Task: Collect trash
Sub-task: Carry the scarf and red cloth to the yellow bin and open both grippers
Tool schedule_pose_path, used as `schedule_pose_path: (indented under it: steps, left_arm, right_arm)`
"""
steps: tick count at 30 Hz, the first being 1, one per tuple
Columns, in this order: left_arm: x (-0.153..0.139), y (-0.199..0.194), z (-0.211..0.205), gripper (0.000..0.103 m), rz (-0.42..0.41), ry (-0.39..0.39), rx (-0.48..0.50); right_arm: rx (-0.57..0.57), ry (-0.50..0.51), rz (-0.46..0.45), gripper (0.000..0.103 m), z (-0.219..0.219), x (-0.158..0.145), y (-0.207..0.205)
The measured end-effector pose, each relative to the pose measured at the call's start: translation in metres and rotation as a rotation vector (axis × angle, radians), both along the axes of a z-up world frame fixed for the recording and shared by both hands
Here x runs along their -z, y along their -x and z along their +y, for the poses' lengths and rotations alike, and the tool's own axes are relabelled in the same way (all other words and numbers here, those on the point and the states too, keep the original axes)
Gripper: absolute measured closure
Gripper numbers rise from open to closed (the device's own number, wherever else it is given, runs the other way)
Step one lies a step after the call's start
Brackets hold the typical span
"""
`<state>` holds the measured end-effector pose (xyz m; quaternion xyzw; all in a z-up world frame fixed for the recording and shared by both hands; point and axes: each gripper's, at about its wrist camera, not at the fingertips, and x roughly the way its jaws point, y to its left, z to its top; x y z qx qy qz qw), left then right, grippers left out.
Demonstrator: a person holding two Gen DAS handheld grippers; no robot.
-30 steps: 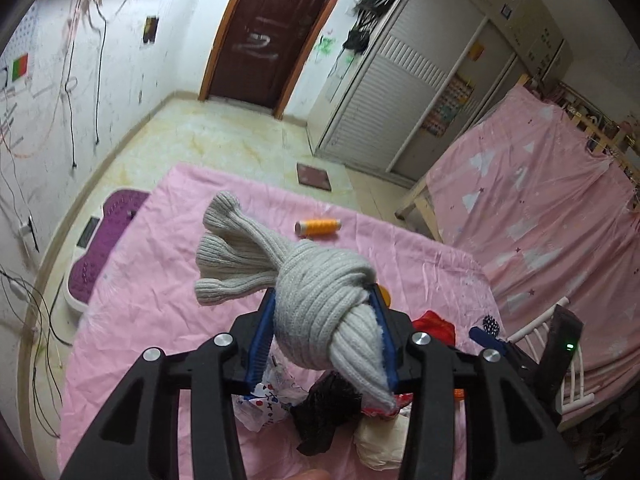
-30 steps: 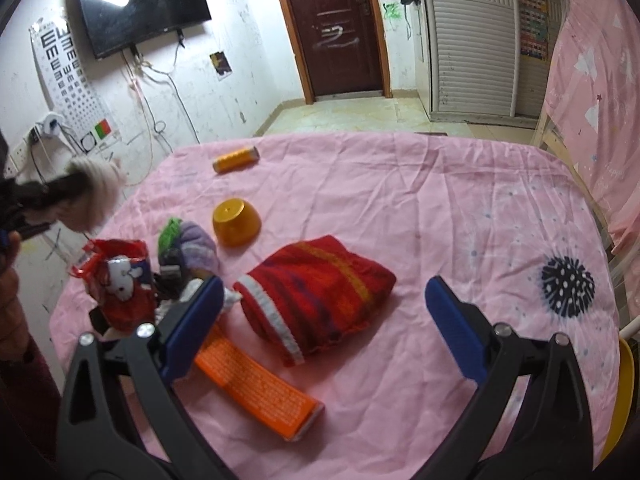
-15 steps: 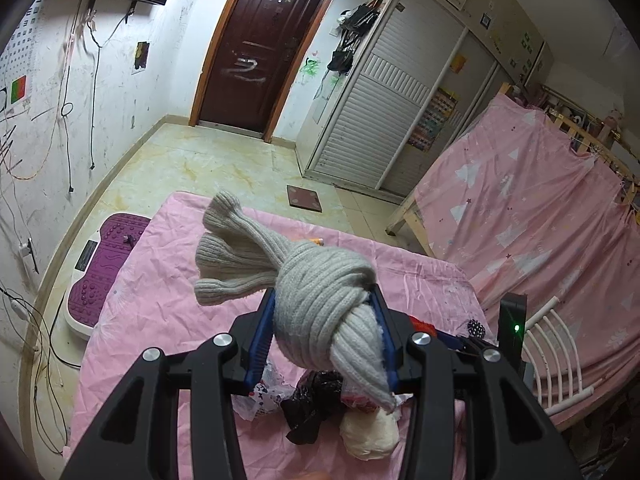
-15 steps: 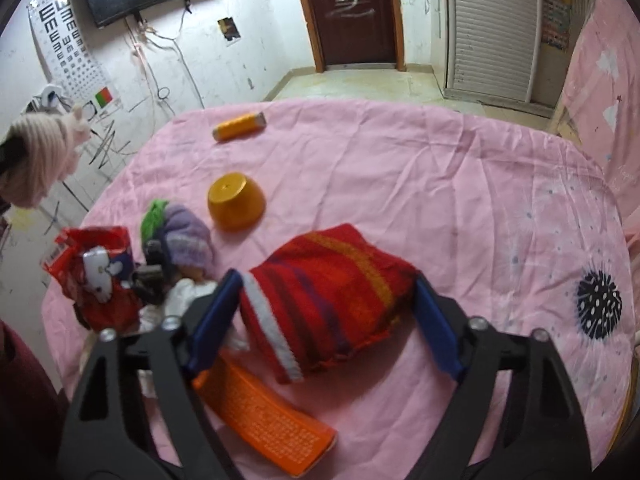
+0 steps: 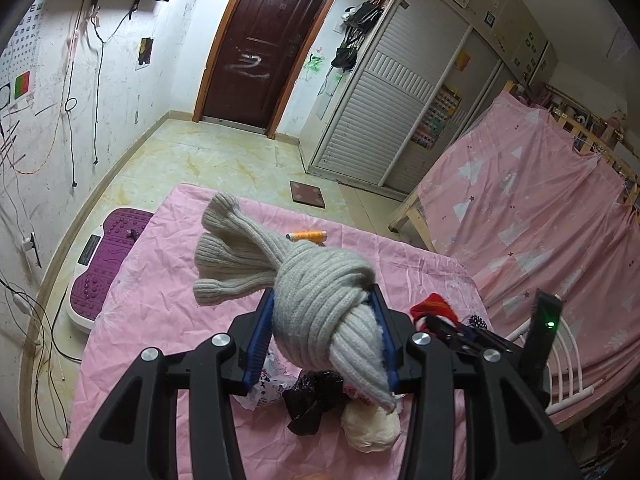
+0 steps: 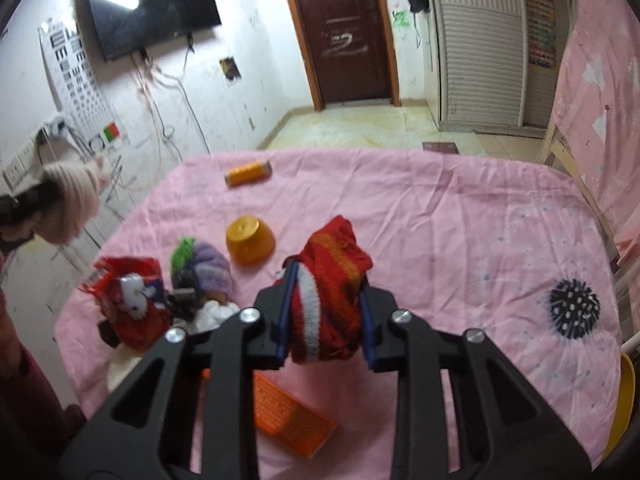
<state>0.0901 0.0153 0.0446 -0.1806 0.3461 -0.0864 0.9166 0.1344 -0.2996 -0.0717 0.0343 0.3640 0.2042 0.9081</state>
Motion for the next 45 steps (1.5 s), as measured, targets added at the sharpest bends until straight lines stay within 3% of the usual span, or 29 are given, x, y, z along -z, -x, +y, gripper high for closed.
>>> schedule_pose_path:
  steps: [19, 39, 45]
  left_arm:
    - [-0.017, 0.004, -0.081, 0.065, -0.038, -0.072, 0.119]
    - [-0.029, -0.002, -0.227, 0.065, -0.032, -0.099, 0.344]
    - [-0.028, -0.006, -0.274, 0.065, -0.01, -0.096, 0.412]
  right_arm:
    - [0.108, -0.127, -0.114, 0.077, -0.082, -0.029, 0.047]
    - [0.443, -0.202, -0.216, 0.077, -0.238, -0.043, 0.097]
    - [0.539, -0.186, -0.199, 0.075, -0.268, -0.036, 0.103]
